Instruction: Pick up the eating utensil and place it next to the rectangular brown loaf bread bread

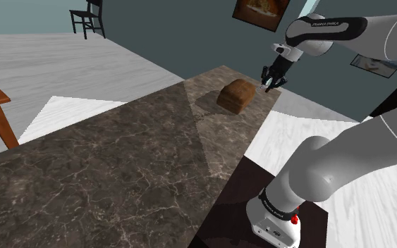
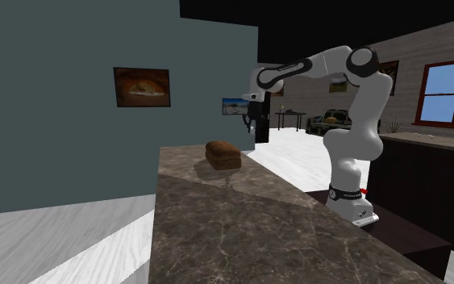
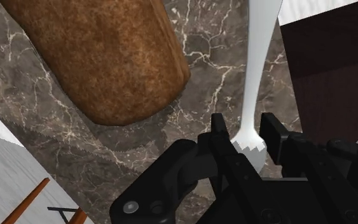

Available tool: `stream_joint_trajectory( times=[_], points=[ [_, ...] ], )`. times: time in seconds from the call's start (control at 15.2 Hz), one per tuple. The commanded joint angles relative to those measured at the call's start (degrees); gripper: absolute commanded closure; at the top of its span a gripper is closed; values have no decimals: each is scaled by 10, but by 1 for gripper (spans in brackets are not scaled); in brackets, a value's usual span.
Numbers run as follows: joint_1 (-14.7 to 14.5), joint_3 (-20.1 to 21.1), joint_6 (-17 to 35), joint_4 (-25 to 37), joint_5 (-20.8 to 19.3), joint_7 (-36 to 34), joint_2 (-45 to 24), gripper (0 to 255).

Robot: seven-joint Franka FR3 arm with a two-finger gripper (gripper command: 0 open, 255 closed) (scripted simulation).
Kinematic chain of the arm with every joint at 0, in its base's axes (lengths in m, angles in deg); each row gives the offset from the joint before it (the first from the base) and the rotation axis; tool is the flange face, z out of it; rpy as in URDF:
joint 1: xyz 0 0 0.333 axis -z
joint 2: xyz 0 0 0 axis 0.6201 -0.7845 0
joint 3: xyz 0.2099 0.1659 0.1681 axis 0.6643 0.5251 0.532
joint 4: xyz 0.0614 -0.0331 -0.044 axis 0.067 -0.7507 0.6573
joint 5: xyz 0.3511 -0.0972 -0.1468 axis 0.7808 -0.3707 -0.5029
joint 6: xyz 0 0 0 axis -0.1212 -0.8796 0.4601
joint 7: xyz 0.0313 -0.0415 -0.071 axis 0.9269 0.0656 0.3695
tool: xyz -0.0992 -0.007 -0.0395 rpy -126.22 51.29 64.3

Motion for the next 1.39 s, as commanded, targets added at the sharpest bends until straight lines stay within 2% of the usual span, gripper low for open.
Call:
stream_joint_trajectory(
  times=[0.0, 0.26, 0.33, 0.4, 0.86, 1.32],
  points=[
    [-6, -35, -3, 26, 11, 39, -26, 255],
    [-28, -119, -13, 86, 56, 125, -93, 255],
    [-35, -145, -16, 103, 75, 151, -117, 255],
    [-47, -188, -23, 130, 114, 197, -161, 255],
    [-48, -200, 27, 87, 140, 223, -187, 255],
    [-47, -213, 74, 52, 189, 264, -232, 255]
  ],
)
